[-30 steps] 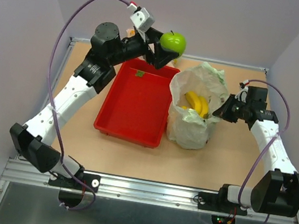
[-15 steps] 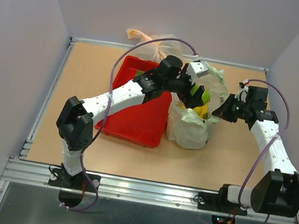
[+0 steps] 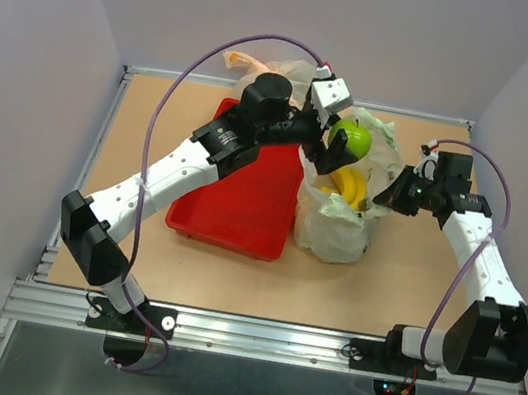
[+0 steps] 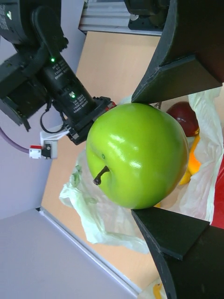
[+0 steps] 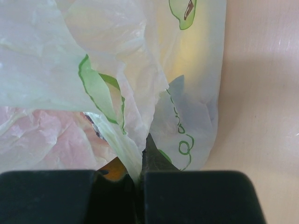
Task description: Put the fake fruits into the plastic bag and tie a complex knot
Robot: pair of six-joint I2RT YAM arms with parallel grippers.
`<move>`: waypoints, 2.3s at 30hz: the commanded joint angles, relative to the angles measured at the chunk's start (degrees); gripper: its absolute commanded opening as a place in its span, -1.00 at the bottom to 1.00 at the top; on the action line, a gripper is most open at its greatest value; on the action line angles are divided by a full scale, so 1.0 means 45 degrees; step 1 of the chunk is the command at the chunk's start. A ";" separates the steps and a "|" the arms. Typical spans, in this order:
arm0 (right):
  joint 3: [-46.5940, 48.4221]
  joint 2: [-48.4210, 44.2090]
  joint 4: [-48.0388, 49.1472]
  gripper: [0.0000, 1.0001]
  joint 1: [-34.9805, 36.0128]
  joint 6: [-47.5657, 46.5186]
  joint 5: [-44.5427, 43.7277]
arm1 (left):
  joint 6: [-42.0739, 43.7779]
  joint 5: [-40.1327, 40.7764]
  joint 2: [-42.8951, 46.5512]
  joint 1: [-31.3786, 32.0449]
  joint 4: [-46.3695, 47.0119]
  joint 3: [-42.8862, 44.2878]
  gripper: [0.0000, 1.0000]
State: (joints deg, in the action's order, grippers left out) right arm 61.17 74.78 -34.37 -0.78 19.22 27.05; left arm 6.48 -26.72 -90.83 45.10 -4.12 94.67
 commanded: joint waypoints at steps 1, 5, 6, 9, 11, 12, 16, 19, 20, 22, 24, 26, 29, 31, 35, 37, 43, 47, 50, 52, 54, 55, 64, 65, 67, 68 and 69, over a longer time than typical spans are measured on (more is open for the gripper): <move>0.0489 0.0061 0.0294 -0.99 -0.0042 -0.0170 0.0414 | -0.0131 -0.0254 -0.0655 0.0036 -0.0022 0.0522 0.97; 0.0528 0.0003 0.0275 -0.99 -0.0042 -0.0209 0.0940 | -0.0151 -0.0155 -0.1261 0.0192 0.0309 0.0408 0.97; 0.0548 -0.0075 0.0275 -0.99 -0.0042 -0.0248 0.1136 | -0.0151 -0.0175 -0.1339 0.0192 0.0445 0.0329 0.97; 0.0548 -0.0212 0.0275 -0.99 -0.0042 -0.0345 0.1878 | 0.0199 -0.0292 -0.1613 0.0192 0.1166 -0.0061 0.97; 0.0548 -0.0329 0.0294 -0.99 -0.0042 -0.0365 0.2172 | 0.0531 -0.0390 -0.1769 0.0192 0.1695 -0.0432 0.97; 0.0567 -0.0465 0.0294 -0.99 -0.0042 -0.0385 0.2250 | 0.1035 -0.0429 -0.1847 0.0192 0.1793 -0.0530 0.97; 0.0821 -0.0817 0.0313 -0.99 -0.0042 -0.0229 0.2602 | 0.2210 -0.0430 -0.2179 0.0212 0.1911 -0.1134 0.97; 0.0977 -0.0973 0.0352 -0.99 -0.0042 -0.0053 0.2914 | 0.2893 -0.0468 -0.2335 0.0231 0.1970 -0.1505 0.97; 0.0997 -0.0993 0.0372 -0.99 -0.0042 0.0024 0.2973 | 0.3031 -0.0662 -0.2375 0.0231 0.2009 -0.1604 0.97; 0.0997 -0.0994 0.0450 -0.99 -0.0042 0.0239 0.3245 | 0.3499 -0.0761 -0.2511 0.0328 0.2165 -0.1799 0.97; 0.0978 -0.1013 0.0489 -0.99 -0.0042 0.0376 0.3325 | 0.3754 -0.0683 -0.2725 0.0504 0.2282 -0.1801 0.97; 0.0978 -0.1032 0.0509 -0.99 -0.0042 0.0396 0.3383 | 0.4027 -0.0529 -0.2901 0.0660 0.2263 -0.1703 0.97; 0.0997 -0.1052 0.0528 -0.99 -0.0042 0.0416 0.3442 | 0.4340 -0.0314 -0.3195 0.0953 0.2244 -0.1586 0.97; 0.0978 -0.1091 0.0567 -0.99 -0.0042 0.0513 0.3500 | 0.4555 -0.0234 -0.3312 0.1206 0.2244 -0.1585 0.97; 0.1017 -0.1071 0.0743 -0.99 -0.0042 0.0728 0.3618 | 0.5297 0.0467 -0.3605 0.1636 0.1932 -0.1527 0.97; 0.0978 -0.1033 0.0802 -0.99 -0.0042 0.0845 0.3657 | 0.5357 0.0489 -0.3664 0.1676 0.1931 -0.1566 0.97; 0.0783 -0.1130 0.0938 -0.99 -0.0042 0.0982 0.4067 | 0.5181 0.0879 -0.4326 0.1716 0.1834 -0.1021 0.97; 0.0549 -0.1189 0.1114 -0.99 -0.0042 0.1080 0.4379 | 0.5142 0.0763 -0.4621 0.1755 0.1814 -0.0455 0.97; 0.0023 -0.1150 0.1290 -0.99 -0.0042 0.1022 0.4069 | 0.4753 0.0180 -0.4485 0.1794 0.1892 -0.0102 0.97; -0.0192 -0.1092 0.1290 -0.99 -0.0042 0.0905 0.3641 | 0.4403 -0.0076 -0.4077 0.1813 0.2338 -0.0179 0.97; -0.0330 -0.1052 0.1290 -0.99 -0.0042 0.0710 0.3385 | 0.4128 -0.0272 -0.3802 0.1813 0.2536 -0.0237 0.97; -0.0544 -0.1013 0.1290 -0.99 -0.0042 0.0689 0.3287 | 0.3914 -0.0331 -0.3453 0.1813 0.2807 -0.0296 0.97; -0.0761 -0.0701 0.1290 -0.99 -0.0043 0.0240 0.2388 | 0.2877 -0.0957 -0.1439 0.1774 0.4099 -0.1292 0.97; -0.0683 -0.0662 0.1290 -0.99 -0.0042 0.0221 0.2349 | 0.2586 -0.0899 -0.1302 0.1755 0.4215 -0.1505 0.97; -0.0624 -0.0662 0.1271 -0.99 -0.0043 0.0182 0.2271 | 0.2350 -0.0801 -0.0893 0.1599 0.4527 -0.1702 0.97; -0.0605 -0.0662 0.1271 -0.99 -0.0042 0.0162 0.2232 | 0.2194 -0.0588 -0.0736 0.1540 0.4645 -0.1935 0.97; -0.0604 -0.0700 0.1271 -0.99 -0.0042 0.0162 0.2193 | 0.2038 -0.0450 -0.0599 0.1501 0.4743 -0.2092 0.97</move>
State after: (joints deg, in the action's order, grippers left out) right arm 58.22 71.83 -31.27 -0.84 21.32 38.41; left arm 18.96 -29.08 -97.19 52.49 12.36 87.85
